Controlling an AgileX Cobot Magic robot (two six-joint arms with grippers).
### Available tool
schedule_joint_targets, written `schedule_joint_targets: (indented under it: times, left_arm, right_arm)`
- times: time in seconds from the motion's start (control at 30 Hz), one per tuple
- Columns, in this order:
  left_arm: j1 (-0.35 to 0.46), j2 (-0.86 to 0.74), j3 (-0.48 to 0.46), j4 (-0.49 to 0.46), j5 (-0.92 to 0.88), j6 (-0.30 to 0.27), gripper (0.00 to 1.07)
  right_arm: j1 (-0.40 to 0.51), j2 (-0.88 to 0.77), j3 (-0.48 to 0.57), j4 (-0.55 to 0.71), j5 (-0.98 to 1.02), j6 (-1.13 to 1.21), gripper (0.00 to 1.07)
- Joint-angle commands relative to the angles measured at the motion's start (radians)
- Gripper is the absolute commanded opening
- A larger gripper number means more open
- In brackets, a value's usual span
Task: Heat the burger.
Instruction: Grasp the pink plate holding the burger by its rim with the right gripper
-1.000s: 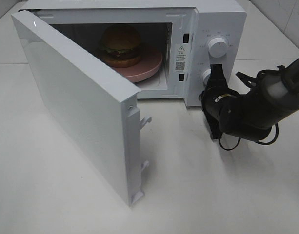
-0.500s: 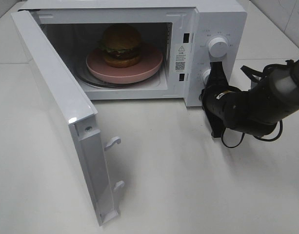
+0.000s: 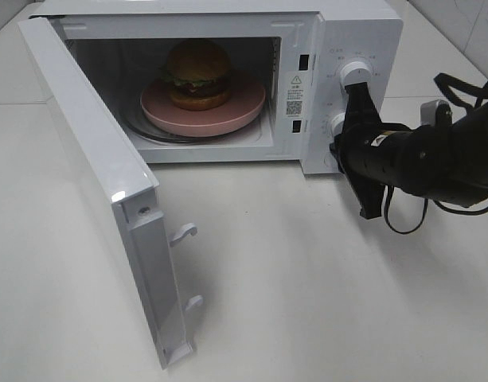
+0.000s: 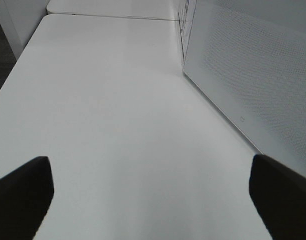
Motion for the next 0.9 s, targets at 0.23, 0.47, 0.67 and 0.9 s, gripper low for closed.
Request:
schedule_joint_targets:
  times: [0.23,0.47,0.67,0.9]
  left_arm:
    - [0.001,-0.017,0.001,0.003,-0.017,-0.003,1.0]
    - [0.001,-0.017,0.001,0.003,-0.017,-0.003,1.0]
    - [0.001,-0.017,0.001,0.003,-0.017,-0.003,1.0]
    - [0.001,-0.017,0.001,0.003,-0.017,-0.003,1.0]
  right_arm:
    - [-0.002,-0.117,0.01,-0.165,0.204,-0.099,0.0]
    - [-0.002,-0.204,0.01,-0.206,0.396,-0.289,0.0]
    - [-0.002,-0.245,0.01,-0.205,0.461,-0.406,0.0]
    - [-0.002,-0.318,0.008,-0.203,0.588,-0.607,0.0]
